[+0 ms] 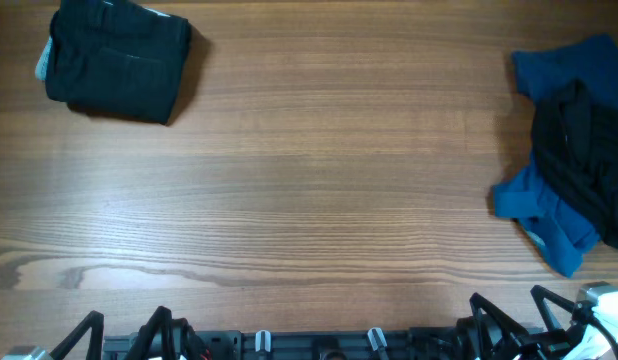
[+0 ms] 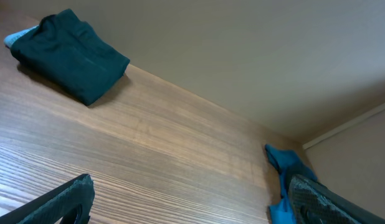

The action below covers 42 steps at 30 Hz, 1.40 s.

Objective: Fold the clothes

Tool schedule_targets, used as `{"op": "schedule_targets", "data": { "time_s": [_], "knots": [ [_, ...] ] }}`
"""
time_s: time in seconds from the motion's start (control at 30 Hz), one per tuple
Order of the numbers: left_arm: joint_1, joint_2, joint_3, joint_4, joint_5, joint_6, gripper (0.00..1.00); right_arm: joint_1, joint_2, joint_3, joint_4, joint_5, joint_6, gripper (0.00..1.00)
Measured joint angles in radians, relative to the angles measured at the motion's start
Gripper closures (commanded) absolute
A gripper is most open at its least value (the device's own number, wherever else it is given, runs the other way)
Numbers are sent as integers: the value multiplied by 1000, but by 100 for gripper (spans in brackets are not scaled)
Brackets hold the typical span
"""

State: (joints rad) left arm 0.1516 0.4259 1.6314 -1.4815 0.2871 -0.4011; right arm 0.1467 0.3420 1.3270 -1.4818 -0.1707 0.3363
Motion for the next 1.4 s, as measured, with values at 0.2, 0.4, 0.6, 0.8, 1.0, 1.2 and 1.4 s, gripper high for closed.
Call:
{"op": "schedule_targets", "data": {
  "time_s": [0.2,0.4,0.6,0.8,1.0,1.2,1.4],
  "knots": [
    [0,0,0,0,0,0,0,0,0,0,3,12,0,0],
    [0,0,0,0,0,0,0,0,-2,-40,187,61,-8,0],
    [0,0,0,0,0,0,0,-52,-46,-222,417,74,-78,0],
    [0,0,-1,0,0,0,0,-116,-140,-472,674,32,-124,0],
    [0,0,-1,0,0,0,0,-124,-202,-710,930,-29,-153,0],
    [0,0,-1,0,0,0,0,-124,-253,-888,1134,-64,-163,0],
    [0,0,-1,0,0,0,0,-124,-319,-1026,1238,-76,-163,0]
  ]
}}
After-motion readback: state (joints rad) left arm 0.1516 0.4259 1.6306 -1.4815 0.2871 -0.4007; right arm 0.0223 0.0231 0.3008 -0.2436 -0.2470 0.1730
